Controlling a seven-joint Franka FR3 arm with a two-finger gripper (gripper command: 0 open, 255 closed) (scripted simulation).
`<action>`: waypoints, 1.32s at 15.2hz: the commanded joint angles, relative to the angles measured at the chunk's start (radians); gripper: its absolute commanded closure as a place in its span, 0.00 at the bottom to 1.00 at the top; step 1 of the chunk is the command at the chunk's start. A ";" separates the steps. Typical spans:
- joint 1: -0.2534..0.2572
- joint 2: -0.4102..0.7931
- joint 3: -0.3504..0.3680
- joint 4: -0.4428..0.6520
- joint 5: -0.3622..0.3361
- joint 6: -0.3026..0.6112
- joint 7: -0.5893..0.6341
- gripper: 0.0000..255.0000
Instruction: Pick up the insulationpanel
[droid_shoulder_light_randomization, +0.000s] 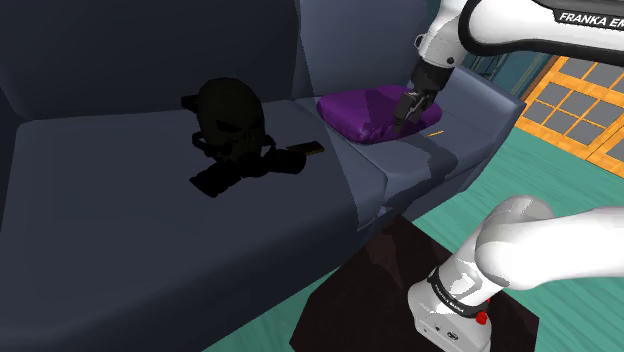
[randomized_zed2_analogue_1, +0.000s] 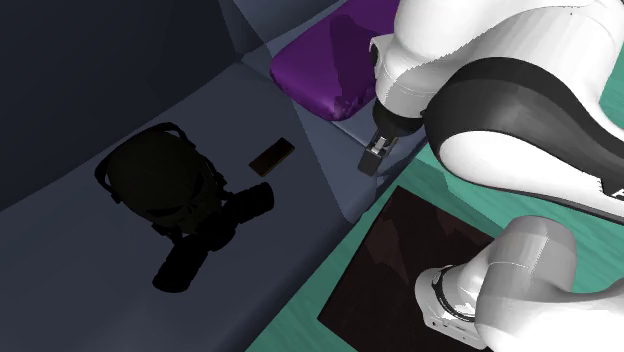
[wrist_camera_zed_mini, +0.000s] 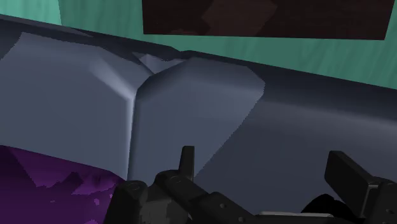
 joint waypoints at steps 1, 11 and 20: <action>0.000 0.000 0.000 0.000 0.000 0.000 0.000 0.00; 0.116 0.352 -0.183 0.085 -0.052 0.283 -0.478 0.00; 0.212 0.708 -0.260 0.265 0.044 0.453 -0.922 0.00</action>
